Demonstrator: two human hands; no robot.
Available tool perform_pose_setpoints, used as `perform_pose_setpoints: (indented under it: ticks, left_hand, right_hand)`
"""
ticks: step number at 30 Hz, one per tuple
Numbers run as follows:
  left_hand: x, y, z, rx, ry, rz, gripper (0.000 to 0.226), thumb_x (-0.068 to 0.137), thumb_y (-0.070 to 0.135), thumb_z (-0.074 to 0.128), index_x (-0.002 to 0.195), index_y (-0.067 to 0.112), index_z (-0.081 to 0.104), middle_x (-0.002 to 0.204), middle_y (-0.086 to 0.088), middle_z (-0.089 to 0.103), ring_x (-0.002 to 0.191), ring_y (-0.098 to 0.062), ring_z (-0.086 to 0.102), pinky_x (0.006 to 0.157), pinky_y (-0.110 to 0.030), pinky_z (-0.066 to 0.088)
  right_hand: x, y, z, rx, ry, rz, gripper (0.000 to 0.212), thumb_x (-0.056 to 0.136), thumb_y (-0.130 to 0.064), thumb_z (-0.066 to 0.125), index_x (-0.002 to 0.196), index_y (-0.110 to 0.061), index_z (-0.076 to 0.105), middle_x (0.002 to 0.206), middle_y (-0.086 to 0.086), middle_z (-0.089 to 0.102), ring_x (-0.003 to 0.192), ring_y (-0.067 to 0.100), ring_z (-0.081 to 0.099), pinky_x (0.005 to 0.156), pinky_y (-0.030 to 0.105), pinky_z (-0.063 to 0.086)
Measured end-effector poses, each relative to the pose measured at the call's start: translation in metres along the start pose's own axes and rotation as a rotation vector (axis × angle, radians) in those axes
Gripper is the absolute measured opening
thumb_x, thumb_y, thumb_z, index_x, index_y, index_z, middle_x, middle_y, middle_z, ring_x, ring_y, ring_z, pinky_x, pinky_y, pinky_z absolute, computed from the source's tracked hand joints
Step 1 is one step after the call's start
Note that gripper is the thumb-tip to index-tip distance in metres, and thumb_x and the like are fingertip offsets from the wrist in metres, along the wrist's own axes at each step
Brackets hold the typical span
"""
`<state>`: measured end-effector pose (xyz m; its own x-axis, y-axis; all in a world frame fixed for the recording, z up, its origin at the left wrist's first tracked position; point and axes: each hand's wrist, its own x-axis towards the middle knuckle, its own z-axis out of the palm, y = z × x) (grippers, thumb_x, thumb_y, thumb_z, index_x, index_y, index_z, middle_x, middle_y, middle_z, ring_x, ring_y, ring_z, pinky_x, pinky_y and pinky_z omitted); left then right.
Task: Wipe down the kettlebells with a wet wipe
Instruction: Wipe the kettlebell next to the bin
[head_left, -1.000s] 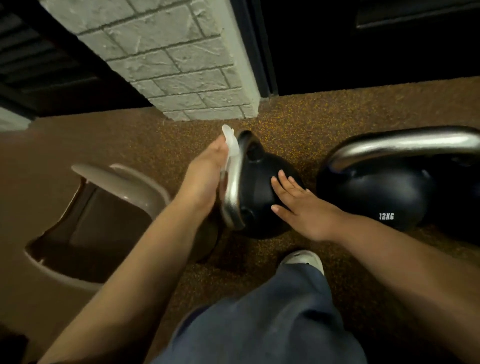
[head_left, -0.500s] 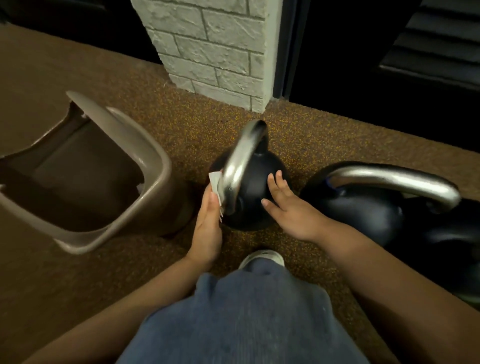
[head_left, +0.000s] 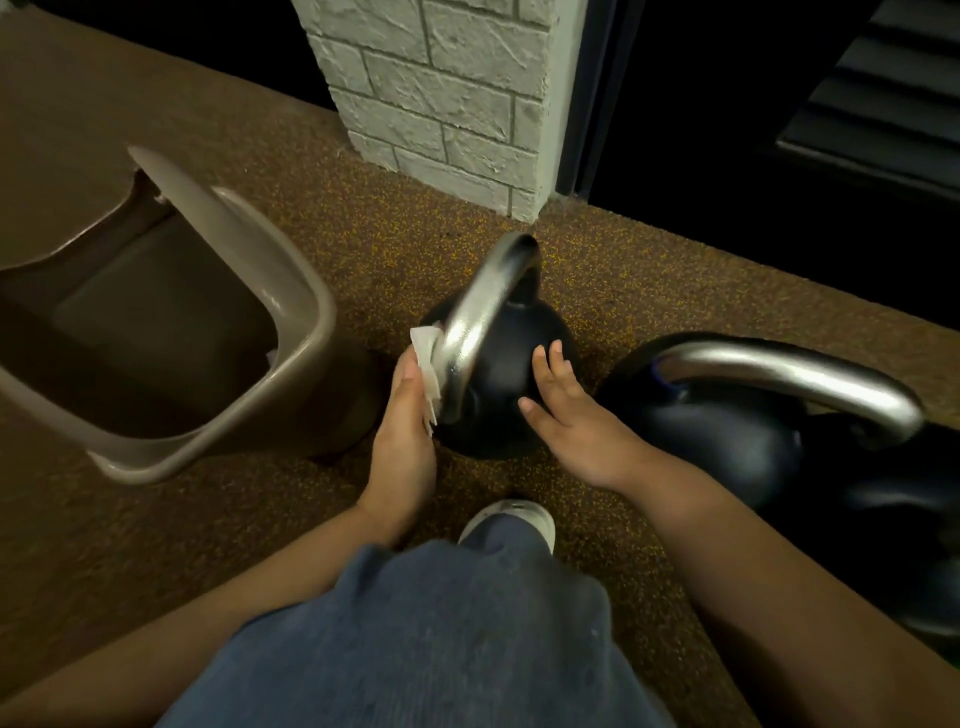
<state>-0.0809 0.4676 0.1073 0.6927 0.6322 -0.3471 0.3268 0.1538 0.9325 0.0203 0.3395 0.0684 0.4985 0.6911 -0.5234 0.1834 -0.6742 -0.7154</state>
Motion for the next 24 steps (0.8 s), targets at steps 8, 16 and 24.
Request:
perform_pose_setpoints:
  ticks: [8,16,24]
  left_hand:
    - [0.021,0.036,0.013,0.591,-0.128,0.431,0.05,0.1,0.032,0.021,0.149,0.02,0.02,0.153,0.012,0.022,0.137,0.006,0.013,0.112,-0.015,0.007]
    - [0.091,0.097,0.076,1.243,-0.356,0.184,0.049,0.101,0.026,0.02,0.139,-0.001,0.033,0.147,-0.024,0.031,0.133,-0.037,0.031,0.106,-0.041,0.027]
    - [0.106,0.119,0.118,1.627,-0.663,0.059,0.039,0.095,0.01,0.033,0.124,-0.01,0.048,0.127,-0.025,0.051,0.113,-0.038,0.055,0.095,-0.045,0.044]
  right_hand:
    - [0.001,-0.003,0.001,-0.002,0.026,0.001,0.066,0.1,-0.037,0.034,0.149,-0.023,-0.008,0.155,-0.003,-0.023,0.144,0.015,-0.016,0.116,0.03,-0.002]
    - [0.001,-0.007,0.002,-0.108,0.01,0.041,0.067,0.1,-0.04,0.031,0.148,-0.024,-0.013,0.154,-0.003,-0.027,0.144,0.016,-0.016,0.119,0.037,0.001]
    - [-0.001,-0.008,-0.001,-0.151,-0.003,0.052,0.067,0.1,-0.042,0.028,0.148,-0.024,-0.014,0.154,-0.005,-0.027,0.145,0.015,-0.016,0.119,0.038,0.0]
